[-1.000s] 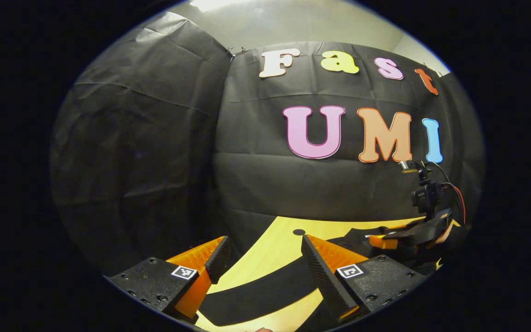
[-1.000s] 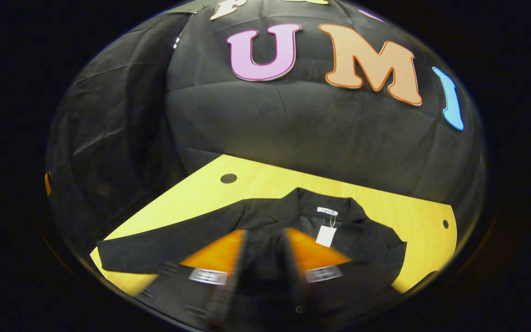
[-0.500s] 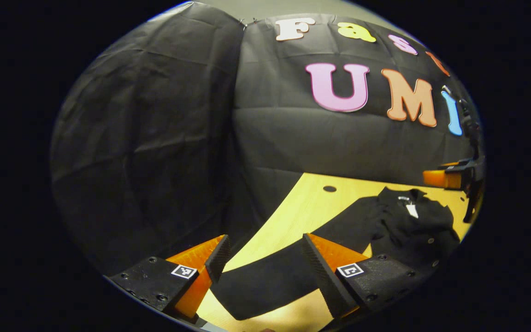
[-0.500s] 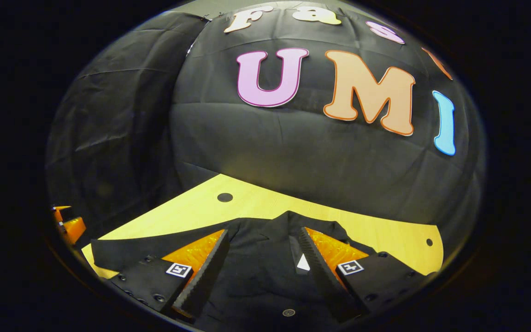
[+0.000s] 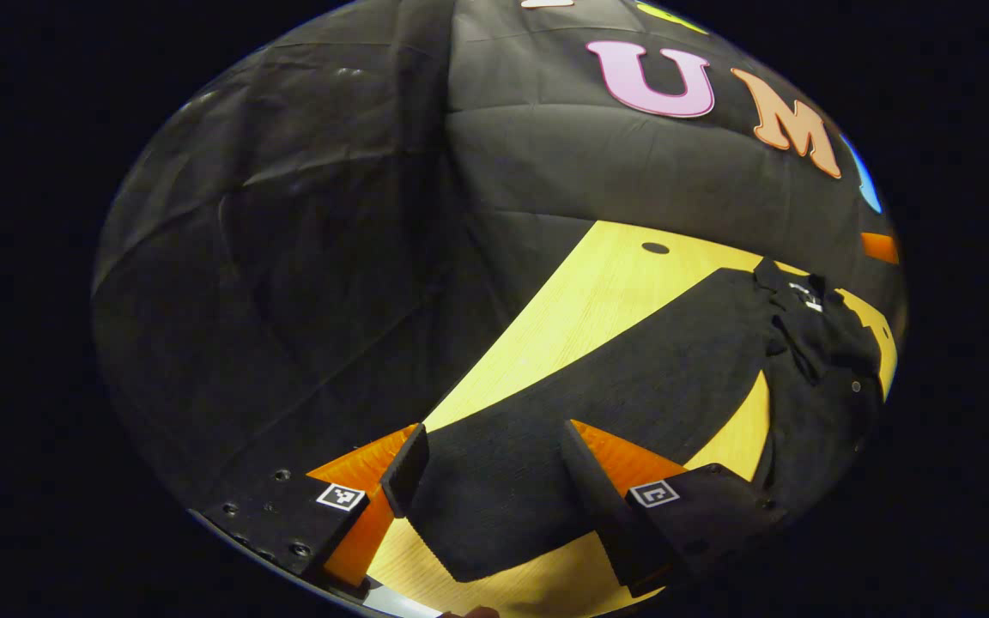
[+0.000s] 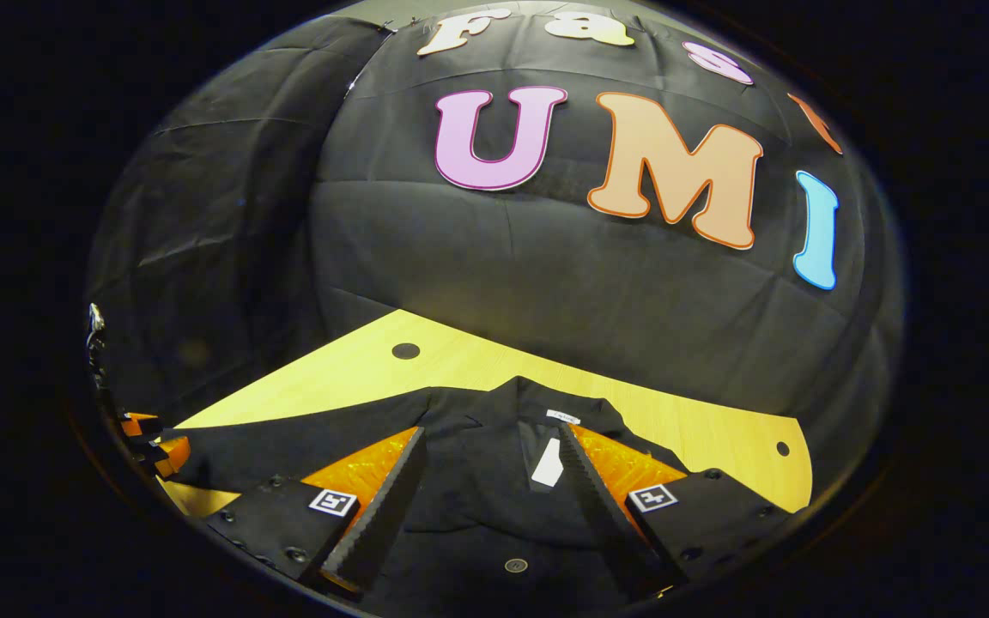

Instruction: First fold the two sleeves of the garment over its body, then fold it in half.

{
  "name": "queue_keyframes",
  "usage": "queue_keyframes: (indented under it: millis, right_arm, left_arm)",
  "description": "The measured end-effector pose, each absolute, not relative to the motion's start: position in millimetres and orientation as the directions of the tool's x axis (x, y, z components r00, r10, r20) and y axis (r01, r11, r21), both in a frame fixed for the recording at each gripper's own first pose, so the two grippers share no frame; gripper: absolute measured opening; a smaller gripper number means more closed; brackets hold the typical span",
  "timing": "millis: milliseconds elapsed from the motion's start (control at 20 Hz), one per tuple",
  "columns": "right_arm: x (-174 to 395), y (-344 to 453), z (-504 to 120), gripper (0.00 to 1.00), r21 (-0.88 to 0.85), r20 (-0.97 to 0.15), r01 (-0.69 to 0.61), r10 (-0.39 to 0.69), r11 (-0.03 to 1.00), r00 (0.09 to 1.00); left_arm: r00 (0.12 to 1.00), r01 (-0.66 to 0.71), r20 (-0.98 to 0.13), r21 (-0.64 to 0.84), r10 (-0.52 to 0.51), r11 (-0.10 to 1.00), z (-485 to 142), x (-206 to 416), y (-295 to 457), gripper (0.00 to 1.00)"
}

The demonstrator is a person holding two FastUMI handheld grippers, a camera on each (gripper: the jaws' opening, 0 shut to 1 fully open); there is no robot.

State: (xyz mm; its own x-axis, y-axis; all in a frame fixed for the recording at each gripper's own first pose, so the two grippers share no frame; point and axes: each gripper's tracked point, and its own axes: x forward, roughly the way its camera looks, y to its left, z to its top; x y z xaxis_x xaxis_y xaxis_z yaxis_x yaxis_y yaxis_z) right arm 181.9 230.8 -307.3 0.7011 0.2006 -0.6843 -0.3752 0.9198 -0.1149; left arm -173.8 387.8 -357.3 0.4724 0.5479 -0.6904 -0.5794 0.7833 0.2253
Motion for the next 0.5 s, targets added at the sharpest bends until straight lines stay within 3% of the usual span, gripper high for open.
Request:
queue_keyframes:
  millis: [150,350,450,500]
  right_arm:
    - [183.2,228.3,-293.6,0.99,-0.118,-0.654,-0.364,0.204,0.924,0.728]
    - [182.5,218.4,-280.6,0.99,-0.117,-0.636,-0.36,0.208,0.926,0.743]
    - [179.5,210.1,-277.0,0.99,-0.118,-0.635,-0.351,0.201,0.929,0.746]
    - [176.1,204.6,-276.0,0.99,-0.118,-0.636,-0.345,0.196,0.931,0.746]
  left_arm:
    - [0.417,-0.612,-0.751,0.184,0.512,0.769,-379.9,-187.6,379.7,0.95]
    - [0.462,-0.615,-0.72,0.159,0.517,0.772,-375.1,-186.9,379.5,0.99]
    - [0.507,-0.569,-0.716,0.139,0.479,0.811,-379.3,-175.8,372.5,0.83]
    - [0.518,-0.546,-0.72,0.137,0.462,0.826,-380.9,-173.2,366.8,0.61]
